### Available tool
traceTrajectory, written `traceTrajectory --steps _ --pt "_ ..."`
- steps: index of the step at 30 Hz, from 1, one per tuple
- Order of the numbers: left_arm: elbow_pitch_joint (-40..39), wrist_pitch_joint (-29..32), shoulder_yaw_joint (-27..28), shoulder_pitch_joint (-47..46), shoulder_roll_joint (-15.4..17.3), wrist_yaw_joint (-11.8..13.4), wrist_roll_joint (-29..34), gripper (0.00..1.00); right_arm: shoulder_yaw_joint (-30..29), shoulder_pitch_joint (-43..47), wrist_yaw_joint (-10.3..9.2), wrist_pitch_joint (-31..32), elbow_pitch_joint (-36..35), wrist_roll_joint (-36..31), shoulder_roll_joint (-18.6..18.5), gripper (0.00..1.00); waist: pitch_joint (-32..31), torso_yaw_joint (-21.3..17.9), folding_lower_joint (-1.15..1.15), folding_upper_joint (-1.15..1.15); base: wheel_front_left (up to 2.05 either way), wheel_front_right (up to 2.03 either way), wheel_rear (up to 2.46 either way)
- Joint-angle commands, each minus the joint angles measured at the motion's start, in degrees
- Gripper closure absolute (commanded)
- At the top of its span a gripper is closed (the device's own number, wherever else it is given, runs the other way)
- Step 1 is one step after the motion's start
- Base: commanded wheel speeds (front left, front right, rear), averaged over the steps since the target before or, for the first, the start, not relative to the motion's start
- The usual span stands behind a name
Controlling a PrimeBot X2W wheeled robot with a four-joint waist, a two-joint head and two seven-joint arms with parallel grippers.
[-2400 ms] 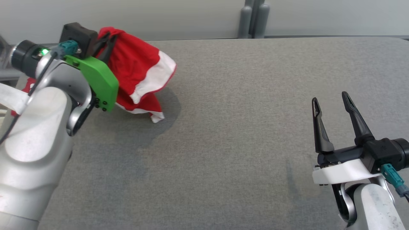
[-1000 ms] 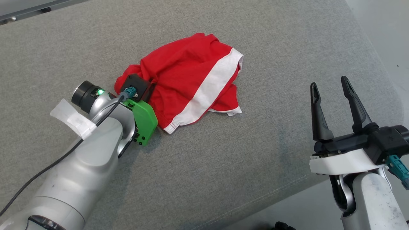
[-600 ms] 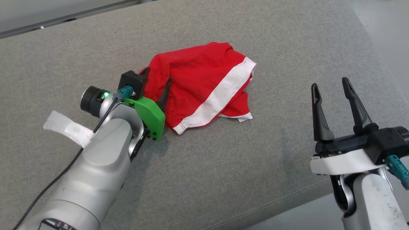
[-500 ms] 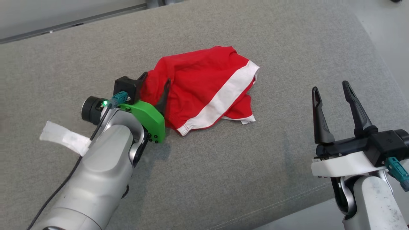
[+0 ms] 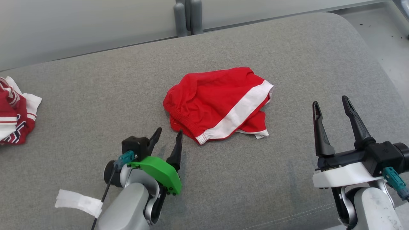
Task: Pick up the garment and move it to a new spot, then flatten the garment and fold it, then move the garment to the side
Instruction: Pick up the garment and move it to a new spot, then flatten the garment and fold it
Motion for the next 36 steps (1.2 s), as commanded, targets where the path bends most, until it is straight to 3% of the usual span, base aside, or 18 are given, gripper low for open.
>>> traceTrajectory --steps 1,8,21,32,34,35,36 --pt "-0.24 -0.19 -0.36 1.74 -0.31 -0.24 -0.78 0.0 0.06 1.11 0.0 -0.19 -0.01 -0.4 -0.17 0.0 -1.18 0.77 0.0 0.0 0.0 0.0 0.0" --pt "0.63 0.23 -2.79 4.27 -1.33 -0.93 -2.26 0.0 0.26 1.04 0.0 -0.19 -0.44 -1.0 -0.17 0.0 -0.93 -0.75 0.0 0.0 0.0 0.0 0.0" --pt "7.55 0.7 -7.88 -1.03 -1.71 -0.94 -6.36 0.0 1.82 -1.88 0.0 -0.19 -1.33 -0.95 -0.17 0.0 3.16 -5.98 0.0 0.0 0.0 0.0 0.0" --pt "9.69 -0.18 -9.8 -5.0 -1.69 0.89 -11.94 0.0 2.0 -2.99 0.0 -0.19 -1.44 -1.05 -0.16 0.0 4.91 -8.61 0.0 0.0 0.0 0.0 0.0" --pt "9.78 -0.16 -9.61 -5.58 -1.69 0.88 -12.7 0.21 1.88 -3.07 0.0 -0.19 -1.46 -1.05 -0.16 0.0 5.05 -8.78 0.0 0.0 0.0 0.0 0.0" --pt "9.34 -0.19 -9.4 -6.11 -1.7 0.8 -12.41 0.55 1.81 -3.1 0.0 -0.19 -1.43 -1.04 -0.16 0.0 5.1 -8.81 0.0 0.0 0.0 0.0 0.0" --pt "8.82 -0.21 -9.01 -6.32 -1.7 0.92 -12.3 0.76 1.74 -3.12 0.0 -0.19 -1.38 -1.05 -0.17 0.0 5.15 -8.82 0.0 0.0 0.0 0.0 0.0"
